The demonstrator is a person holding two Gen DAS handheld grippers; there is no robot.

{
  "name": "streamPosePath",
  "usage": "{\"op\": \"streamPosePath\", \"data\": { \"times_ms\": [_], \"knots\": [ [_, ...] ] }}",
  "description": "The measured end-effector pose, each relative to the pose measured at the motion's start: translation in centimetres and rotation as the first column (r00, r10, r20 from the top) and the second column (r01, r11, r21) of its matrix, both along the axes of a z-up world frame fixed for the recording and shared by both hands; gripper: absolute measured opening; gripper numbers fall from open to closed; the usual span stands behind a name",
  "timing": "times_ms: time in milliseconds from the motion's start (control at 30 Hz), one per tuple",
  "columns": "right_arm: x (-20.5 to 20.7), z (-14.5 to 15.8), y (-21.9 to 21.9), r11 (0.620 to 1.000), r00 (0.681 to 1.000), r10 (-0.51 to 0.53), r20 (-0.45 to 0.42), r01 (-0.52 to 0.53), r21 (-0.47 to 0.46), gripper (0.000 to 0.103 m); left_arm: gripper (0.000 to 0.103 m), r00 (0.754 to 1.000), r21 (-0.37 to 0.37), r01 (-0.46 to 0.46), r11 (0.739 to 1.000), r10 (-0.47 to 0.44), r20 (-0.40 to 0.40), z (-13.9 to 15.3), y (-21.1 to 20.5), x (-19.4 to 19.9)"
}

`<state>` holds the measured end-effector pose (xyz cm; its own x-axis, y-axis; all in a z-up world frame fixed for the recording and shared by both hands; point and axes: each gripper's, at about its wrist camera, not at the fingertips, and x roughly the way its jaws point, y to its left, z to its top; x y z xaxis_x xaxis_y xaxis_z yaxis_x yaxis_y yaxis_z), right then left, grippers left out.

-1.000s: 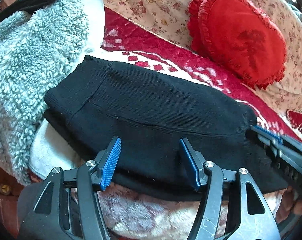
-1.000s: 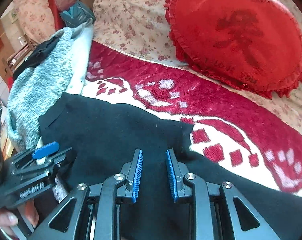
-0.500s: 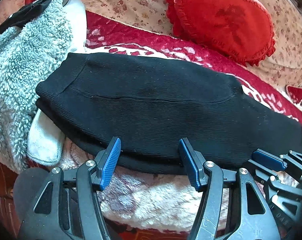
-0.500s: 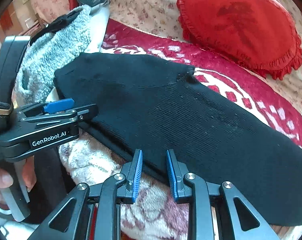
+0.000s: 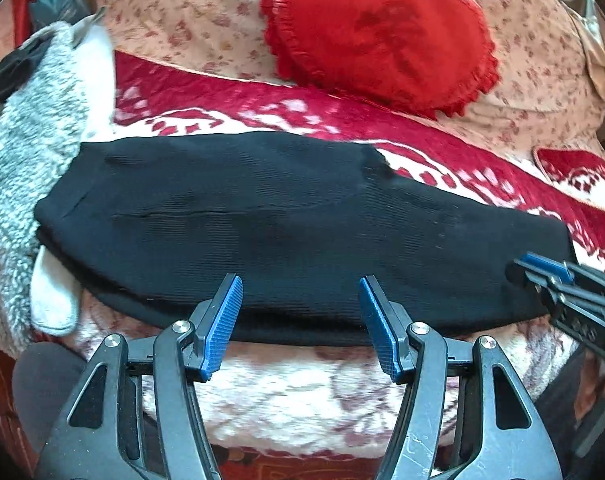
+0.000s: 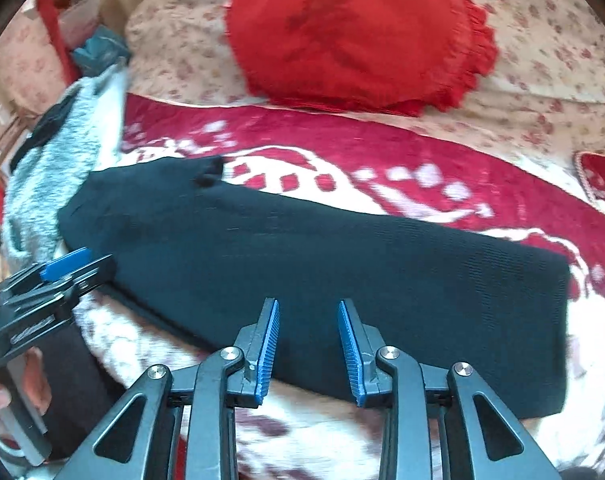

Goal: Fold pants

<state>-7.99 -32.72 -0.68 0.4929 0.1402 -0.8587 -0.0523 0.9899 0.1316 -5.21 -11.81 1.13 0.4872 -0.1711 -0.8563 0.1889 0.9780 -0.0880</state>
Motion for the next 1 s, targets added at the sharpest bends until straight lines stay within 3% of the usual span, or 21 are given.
{"op": "streamPosePath", "data": {
  "times_ms": [100, 233, 467, 700, 833, 900, 1000],
  "knots": [
    [0.9, -0.3, -1.6, 1.0, 1.0, -0.018, -0.024, 0.018, -0.026, 0.03, 0.06, 0.999, -0.014, 0.031, 0.999, -0.031, -0.019, -0.2, -1.6, 0.0],
    [1.3, -0.2, -4.2, 0.998, 0.997, -0.059, -0.046, 0.059, 0.006, 0.03, 0.06, 0.995, -0.055, 0.07, 0.996, -0.073, -0.071, -0.6, -3.5, -0.2],
    [0.3, 1.1, -11.0, 0.97, 0.972, -0.224, -0.064, 0.217, -0.107, 0.03, 0.061, 0.966, -0.173, 0.16, 0.972, -0.19, -0.173, -1.0, -8.4, -0.9],
    [-0.2, 1.9, -14.7, 0.958, 0.956, -0.287, -0.061, 0.286, -0.019, 0.036, 0.061, 0.946, -0.185, 0.245, 0.952, -0.277, -0.17, -0.4, -13.2, -2.3],
    [0.1, 1.1, -15.2, 0.955, 0.954, -0.292, -0.073, 0.294, 0.026, 0.037, 0.061, 0.937, -0.238, 0.212, 0.948, -0.267, -0.225, -1.2, -13.7, -2.7],
    [0.2, 0.7, -15.5, 0.954, 0.952, -0.295, -0.081, 0.298, 0.033, 0.037, 0.061, 0.945, -0.277, 0.139, 0.951, -0.211, -0.249, -1.6, -13.5, -2.8],
    [0.0, 0.2, -15.9, 0.949, 0.949, -0.303, -0.089, 0.308, 0.059, 0.038, 0.061, 0.932, -0.336, 0.085, 0.938, -0.194, -0.306, -2.2, -14.2, -2.9]
  ]
}}
